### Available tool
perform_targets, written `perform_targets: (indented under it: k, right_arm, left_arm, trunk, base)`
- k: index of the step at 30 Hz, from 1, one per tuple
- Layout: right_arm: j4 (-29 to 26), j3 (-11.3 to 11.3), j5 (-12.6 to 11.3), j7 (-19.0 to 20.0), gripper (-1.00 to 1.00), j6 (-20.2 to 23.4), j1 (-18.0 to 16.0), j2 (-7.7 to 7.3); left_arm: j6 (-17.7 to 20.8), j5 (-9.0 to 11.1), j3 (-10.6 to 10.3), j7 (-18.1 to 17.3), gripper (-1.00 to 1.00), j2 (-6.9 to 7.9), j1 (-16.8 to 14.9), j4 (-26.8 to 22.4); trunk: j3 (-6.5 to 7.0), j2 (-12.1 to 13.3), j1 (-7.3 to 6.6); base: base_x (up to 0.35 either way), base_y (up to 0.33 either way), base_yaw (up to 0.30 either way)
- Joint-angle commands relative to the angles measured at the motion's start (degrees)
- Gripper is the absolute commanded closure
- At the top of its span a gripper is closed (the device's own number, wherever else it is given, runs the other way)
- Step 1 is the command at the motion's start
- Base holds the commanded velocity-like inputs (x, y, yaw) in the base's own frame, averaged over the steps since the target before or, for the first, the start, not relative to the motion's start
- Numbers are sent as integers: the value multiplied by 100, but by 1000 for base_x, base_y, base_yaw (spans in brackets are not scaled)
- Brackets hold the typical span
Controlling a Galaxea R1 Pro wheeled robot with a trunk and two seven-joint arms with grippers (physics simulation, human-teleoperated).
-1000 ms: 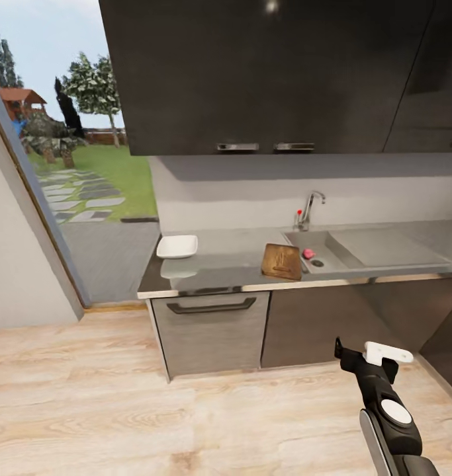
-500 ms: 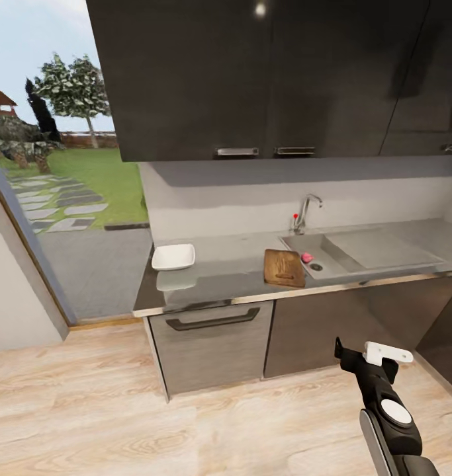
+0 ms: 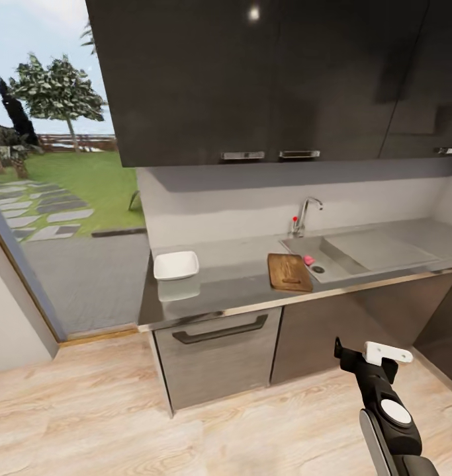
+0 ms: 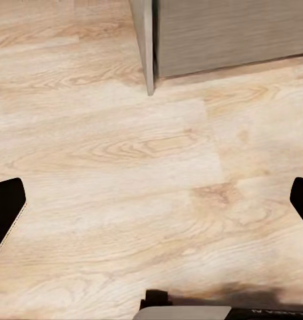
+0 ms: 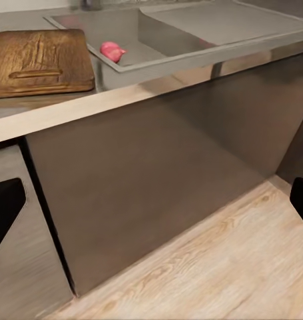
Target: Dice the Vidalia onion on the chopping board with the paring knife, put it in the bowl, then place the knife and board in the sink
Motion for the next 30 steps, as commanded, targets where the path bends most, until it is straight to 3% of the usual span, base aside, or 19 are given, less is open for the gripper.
perform_targets:
  k: [1, 12, 16, 24, 27, 28, 30]
  right_arm:
    - [-9, 7, -19, -27, -100, 33, -4, -2]
    - [-3, 33, -29, -17, -100, 58, -6, -10]
    - [-1, 46, -30, -28, -100, 116, -192, -17]
    - [16, 93, -11, -77, -100, 1009, -1114, -12]
    - [166, 305, 0, -286, -100, 1214, -1535, 26]
    - [603, 611, 5, -747, -100, 1283, -2057, 105]
    - [1074, 728, 3, -980, -100, 1294, -2495, 196]
  left_arm:
    - [-11, 25, -4, 0, -100, 2, 0, -3]
    - [-11, 24, -9, 0, -100, 2, 0, 5]
    - [-11, 25, -11, 10, -100, 2, 0, 62]
    - [-11, 25, -11, 13, -100, 2, 0, 124]
    - [-11, 23, -11, 13, -100, -3, 0, 130]
    - [-11, 21, -11, 13, -100, -11, 0, 151]
    - [-11, 18, -11, 13, -100, -29, -1, 178]
  trunk:
    - [-7, -11, 5]
    - [10, -11, 5]
    - [10, -11, 5]
    - [10, -11, 5]
    - [10, -11, 5]
    - [10, -11, 5]
    - [10, -11, 5]
  base:
    - [108, 273, -117]
    - [96, 217, -38]
    - [18, 30, -1]
    - [3, 5, 0]
    - [0, 0, 0]
    - [0, 0, 0]
    - [0, 0, 0]
